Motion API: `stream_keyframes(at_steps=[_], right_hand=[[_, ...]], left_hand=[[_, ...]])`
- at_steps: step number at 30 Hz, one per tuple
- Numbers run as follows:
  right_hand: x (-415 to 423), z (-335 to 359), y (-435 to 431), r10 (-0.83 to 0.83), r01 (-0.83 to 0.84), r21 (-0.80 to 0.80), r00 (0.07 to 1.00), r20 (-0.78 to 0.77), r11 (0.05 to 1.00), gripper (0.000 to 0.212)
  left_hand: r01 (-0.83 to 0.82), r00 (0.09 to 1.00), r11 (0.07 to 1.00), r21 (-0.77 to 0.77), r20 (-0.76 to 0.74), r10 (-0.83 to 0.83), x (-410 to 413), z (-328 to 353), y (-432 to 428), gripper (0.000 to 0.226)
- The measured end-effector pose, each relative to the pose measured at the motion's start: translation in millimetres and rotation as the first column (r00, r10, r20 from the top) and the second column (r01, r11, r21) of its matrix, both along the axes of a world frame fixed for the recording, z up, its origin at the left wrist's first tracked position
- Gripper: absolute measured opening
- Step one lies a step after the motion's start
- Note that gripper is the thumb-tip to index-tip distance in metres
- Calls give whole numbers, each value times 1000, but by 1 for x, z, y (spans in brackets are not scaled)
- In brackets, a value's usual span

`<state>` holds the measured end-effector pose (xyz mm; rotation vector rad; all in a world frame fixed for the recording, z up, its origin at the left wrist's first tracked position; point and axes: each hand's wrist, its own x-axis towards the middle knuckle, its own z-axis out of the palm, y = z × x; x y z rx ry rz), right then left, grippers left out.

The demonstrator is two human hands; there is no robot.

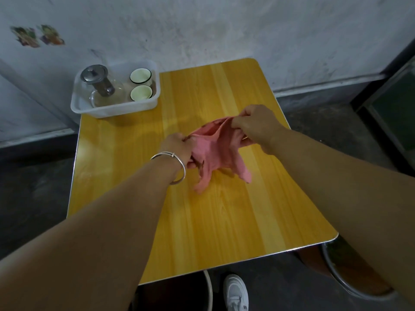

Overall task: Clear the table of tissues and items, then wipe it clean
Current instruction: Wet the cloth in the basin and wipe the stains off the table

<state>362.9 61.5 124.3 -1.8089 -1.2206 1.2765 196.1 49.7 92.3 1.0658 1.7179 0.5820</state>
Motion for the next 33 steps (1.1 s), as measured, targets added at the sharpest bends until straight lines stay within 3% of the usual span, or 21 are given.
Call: stream_keyframes(at_steps=[4, 6, 9, 11, 13, 14, 16, 19, 21, 23, 27, 29, 31, 33], right_hand=[[-17, 4, -9, 323, -341, -118, 935, -148, 933, 6], [-20, 7, -14, 445, -483, -156, 866, -228, 862, 12], [-14, 3, -11, 343, -393, -131, 892, -295, 910, 25], [-3, -6, -7, 255, -265, -82, 960, -119, 961, 33], [7, -16, -6, 334, -323, -87, 926, 176, 942, 43], [11, -23, -7, 416, -395, -130, 879, 235, 909, 55], [16, -32, -13, 531, -492, -216, 824, 197, 844, 66], [19, -45, -19, 570, -513, -269, 792, 216, 815, 23], [22, -51, -15, 552, -491, -255, 770, 320, 833, 4], [28, -56, -6, 487, -449, -191, 767, 419, 873, 7], [44, -52, 19, 193, -303, 121, 818, 542, 945, 20], [54, -48, 26, 157, -374, 195, 728, 667, 907, 36], [60, -50, 21, 292, -476, 2, 544, 787, 879, 47], [64, -61, 7, 418, -412, -224, 474, 775, 883, 44]], left_hand=[[-136, 923, 968, -213, 329, 202, 11, 7, 2, 31], [-80, 915, 956, -281, 360, 183, 8, 6, 4, 45], [8, 932, 953, -302, 348, 102, 1, 1, 2, 40], [36, 924, 955, -293, 374, 80, -1, 0, 0, 15], [60, 921, 960, -273, 386, 52, -1, -2, 0, 7], [88, 905, 963, -253, 425, 29, -1, -2, 0, 10], [148, 864, 965, -215, 503, -20, 1, 1, -1, 17], [162, 907, 969, -186, 415, -72, 4, -6, 3, 15], [149, 973, 981, -124, 196, -123, 6, -14, 10, 10], [131, 991, 989, -75, 41, -128, 12, -16, 15, 25], [80, 982, 996, 49, 167, -87, 31, -13, 29, 33], [124, 982, 983, 137, 126, -142, 39, -15, 32, 34], [239, 969, 958, 157, 28, -247, 44, -24, 26, 34], [372, 927, 927, 49, 27, -374, 47, -28, 14, 46]])
